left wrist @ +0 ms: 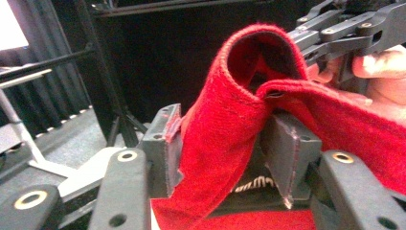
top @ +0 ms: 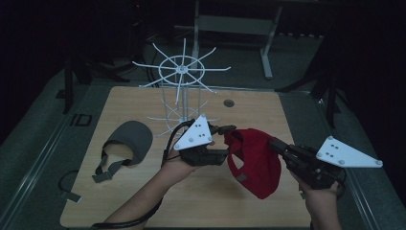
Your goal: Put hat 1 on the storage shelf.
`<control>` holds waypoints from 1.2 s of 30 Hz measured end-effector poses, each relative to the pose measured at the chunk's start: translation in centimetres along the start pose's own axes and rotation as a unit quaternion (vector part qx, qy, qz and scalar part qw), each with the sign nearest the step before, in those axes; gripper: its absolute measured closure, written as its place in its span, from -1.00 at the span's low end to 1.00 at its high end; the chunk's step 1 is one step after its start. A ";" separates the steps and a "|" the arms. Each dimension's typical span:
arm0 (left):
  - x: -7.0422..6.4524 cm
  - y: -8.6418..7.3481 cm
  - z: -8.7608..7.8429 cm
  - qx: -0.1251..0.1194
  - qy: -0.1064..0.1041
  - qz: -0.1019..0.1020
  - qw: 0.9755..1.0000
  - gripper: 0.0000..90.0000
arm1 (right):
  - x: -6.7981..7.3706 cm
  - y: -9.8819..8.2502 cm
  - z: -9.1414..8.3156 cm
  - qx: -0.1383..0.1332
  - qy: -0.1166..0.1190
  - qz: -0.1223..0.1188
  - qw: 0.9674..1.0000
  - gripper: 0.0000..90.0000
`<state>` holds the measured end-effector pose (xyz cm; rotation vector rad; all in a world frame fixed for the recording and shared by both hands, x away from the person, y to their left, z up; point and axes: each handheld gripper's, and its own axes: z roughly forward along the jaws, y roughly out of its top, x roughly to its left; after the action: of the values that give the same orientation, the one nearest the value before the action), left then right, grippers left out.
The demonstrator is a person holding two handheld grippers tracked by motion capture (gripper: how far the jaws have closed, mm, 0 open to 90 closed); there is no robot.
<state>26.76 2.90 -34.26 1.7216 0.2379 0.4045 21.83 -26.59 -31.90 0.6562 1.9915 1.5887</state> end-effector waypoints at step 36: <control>-0.7 -3.7 -7.1 -0.015 0.105 -0.030 0.994 0.09 | -2.2 2.1 -1.4 -0.036 -0.047 0.029 0.998 0.97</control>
<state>23.53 9.72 -36.91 1.6380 0.4328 0.5428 22.72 -28.61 -29.35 0.7534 1.8528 1.6251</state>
